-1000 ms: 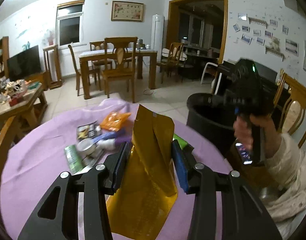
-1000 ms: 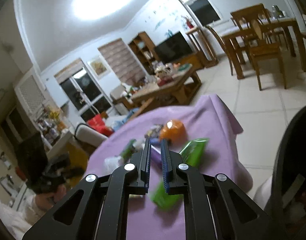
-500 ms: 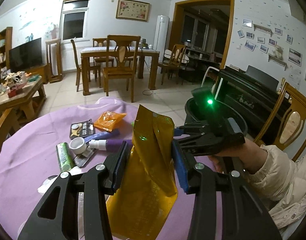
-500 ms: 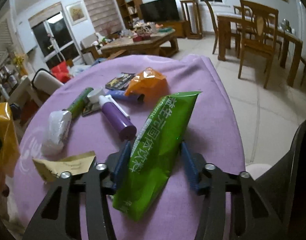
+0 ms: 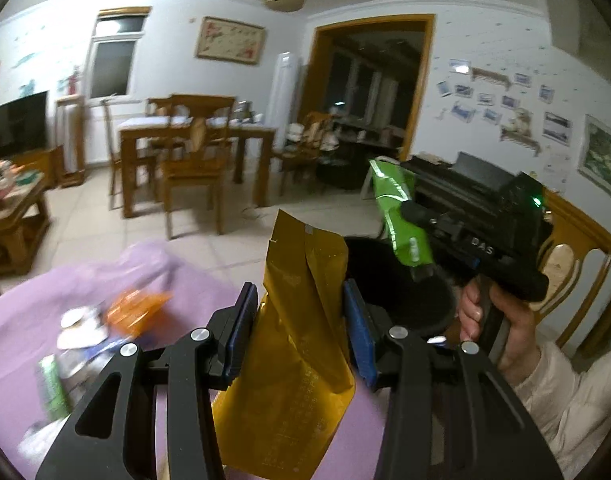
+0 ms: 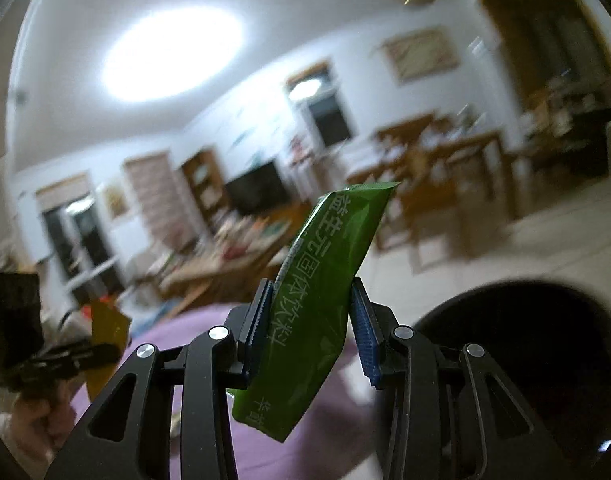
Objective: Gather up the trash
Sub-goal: 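Carry the yellow bag and green tube to the black bin and release both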
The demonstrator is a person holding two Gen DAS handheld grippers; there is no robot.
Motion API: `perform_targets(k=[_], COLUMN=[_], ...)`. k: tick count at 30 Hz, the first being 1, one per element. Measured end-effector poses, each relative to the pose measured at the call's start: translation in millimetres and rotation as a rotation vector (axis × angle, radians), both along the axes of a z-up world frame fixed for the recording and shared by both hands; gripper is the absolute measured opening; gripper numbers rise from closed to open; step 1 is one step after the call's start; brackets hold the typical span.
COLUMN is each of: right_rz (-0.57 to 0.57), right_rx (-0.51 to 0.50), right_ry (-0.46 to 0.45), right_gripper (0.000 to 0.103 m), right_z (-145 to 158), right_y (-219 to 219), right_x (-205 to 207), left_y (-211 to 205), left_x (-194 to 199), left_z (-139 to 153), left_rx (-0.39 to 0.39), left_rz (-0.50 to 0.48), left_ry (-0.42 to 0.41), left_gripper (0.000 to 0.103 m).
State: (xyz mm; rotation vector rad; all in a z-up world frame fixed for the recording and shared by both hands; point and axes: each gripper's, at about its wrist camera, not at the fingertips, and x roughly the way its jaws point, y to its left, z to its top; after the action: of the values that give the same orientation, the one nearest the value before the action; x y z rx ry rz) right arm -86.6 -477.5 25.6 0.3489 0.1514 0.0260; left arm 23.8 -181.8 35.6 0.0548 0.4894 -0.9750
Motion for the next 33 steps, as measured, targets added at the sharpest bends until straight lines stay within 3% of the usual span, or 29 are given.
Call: perform_targets(k=[4, 13, 20, 28, 29, 30, 31, 33], right_rz=[-0.152, -0.233, -0.237, -0.247, -0.249, -0.253, -0.259, -0.278], right_rx=[-0.021, 0.039, 0.058, 0.087, 0.090, 0.092, 0.094, 0.099], right_ry=[-0.025, 0.037, 0.064, 0.083, 0.083, 0.085, 0.083, 0.061], right_gripper=[0.039, 0.039, 0.039, 0.041, 0.042, 0.049, 0.062, 0.073], right_z=[-3, -38, -64, -81, -81, -81, -80, -80], right_y=[-39, -96, -111, -116, -117, -118, -118, -117], right_x=[-35, -51, -51, -50, -49, -49, -50, -58], left_y=[-54, -162, -194, -206, -207, -208, -210, -205], left_x=[0, -7, -4, -4, -4, -5, -5, -6], left_z=[0, -25, -45, -48, -49, -49, -48, -45], left_rx=[-0.040, -0.024, 0.011, 0.038, 0.045, 0.057, 0.061, 0.045], left_rz=[-0.080, -0.219, -0.227, -0.221, -0.221, -0.213, -0.203, -0.178], left_ry=[-0.010, 0.004, 0.037, 0.043, 0.045, 0.043, 0.040, 0.026], left_gripper=[0.044, 0.044, 0.044, 0.046, 0.048, 0.056, 0.063, 0.088])
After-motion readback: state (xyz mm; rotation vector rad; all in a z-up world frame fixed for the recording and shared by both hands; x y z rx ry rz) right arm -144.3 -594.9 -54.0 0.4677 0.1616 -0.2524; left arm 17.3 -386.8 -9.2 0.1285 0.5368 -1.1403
